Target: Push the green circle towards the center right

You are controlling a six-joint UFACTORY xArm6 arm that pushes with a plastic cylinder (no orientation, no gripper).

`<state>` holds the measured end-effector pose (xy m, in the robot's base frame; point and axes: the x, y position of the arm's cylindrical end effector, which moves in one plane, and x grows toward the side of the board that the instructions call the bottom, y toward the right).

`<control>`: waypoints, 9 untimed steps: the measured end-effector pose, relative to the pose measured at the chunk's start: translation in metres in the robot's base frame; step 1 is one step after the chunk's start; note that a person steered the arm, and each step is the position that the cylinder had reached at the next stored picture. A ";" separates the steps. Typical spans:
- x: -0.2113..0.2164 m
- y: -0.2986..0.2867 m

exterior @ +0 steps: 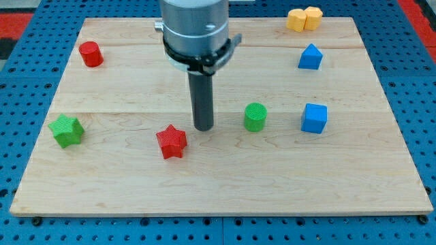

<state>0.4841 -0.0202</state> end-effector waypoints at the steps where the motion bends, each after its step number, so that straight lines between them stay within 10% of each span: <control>1: 0.019 0.038; 9: -0.045 0.086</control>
<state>0.4391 0.0657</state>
